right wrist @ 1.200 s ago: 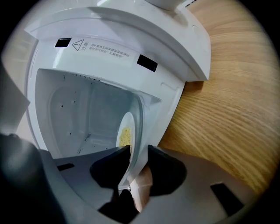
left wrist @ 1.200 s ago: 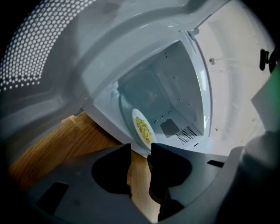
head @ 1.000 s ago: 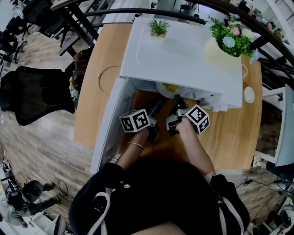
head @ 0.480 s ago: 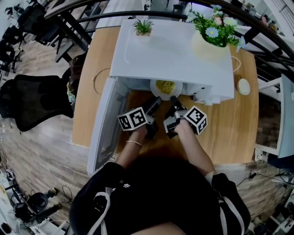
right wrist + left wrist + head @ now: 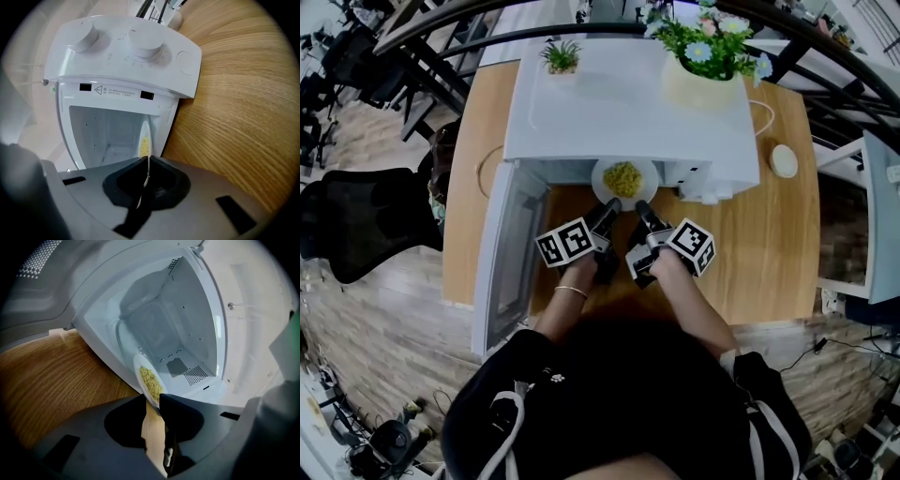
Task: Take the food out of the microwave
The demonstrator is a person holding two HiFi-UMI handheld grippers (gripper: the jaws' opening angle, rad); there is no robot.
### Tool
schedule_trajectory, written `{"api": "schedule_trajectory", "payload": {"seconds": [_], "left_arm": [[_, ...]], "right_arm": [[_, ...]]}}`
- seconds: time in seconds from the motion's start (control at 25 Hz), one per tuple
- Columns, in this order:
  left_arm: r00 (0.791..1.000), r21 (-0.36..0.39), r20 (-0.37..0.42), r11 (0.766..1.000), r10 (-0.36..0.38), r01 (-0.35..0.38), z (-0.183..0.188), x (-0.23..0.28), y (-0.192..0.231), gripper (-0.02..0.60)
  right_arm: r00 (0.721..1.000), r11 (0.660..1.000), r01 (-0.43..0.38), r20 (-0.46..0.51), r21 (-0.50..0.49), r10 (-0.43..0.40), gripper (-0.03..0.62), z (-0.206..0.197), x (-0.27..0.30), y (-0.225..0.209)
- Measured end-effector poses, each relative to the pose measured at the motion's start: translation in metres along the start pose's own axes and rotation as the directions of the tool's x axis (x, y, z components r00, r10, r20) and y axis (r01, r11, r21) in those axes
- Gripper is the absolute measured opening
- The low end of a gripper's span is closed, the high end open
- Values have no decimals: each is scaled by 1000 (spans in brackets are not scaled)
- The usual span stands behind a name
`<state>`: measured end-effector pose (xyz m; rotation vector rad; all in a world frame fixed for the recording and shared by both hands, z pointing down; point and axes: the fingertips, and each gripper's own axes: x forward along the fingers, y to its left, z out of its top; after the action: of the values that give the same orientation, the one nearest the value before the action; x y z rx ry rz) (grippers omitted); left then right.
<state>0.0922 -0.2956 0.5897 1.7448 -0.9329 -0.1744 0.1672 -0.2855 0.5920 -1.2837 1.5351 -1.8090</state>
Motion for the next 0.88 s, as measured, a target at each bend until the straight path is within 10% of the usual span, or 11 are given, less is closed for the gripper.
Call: {"api": "schedule_trajectory", "payload": {"seconds": [0.88], "left_arm": [[997, 20, 56, 998, -57, 56, -19, -28, -40, 83]], "right_arm": [[995, 993, -94, -40, -67, 91, 17, -6, -42, 22]]}}
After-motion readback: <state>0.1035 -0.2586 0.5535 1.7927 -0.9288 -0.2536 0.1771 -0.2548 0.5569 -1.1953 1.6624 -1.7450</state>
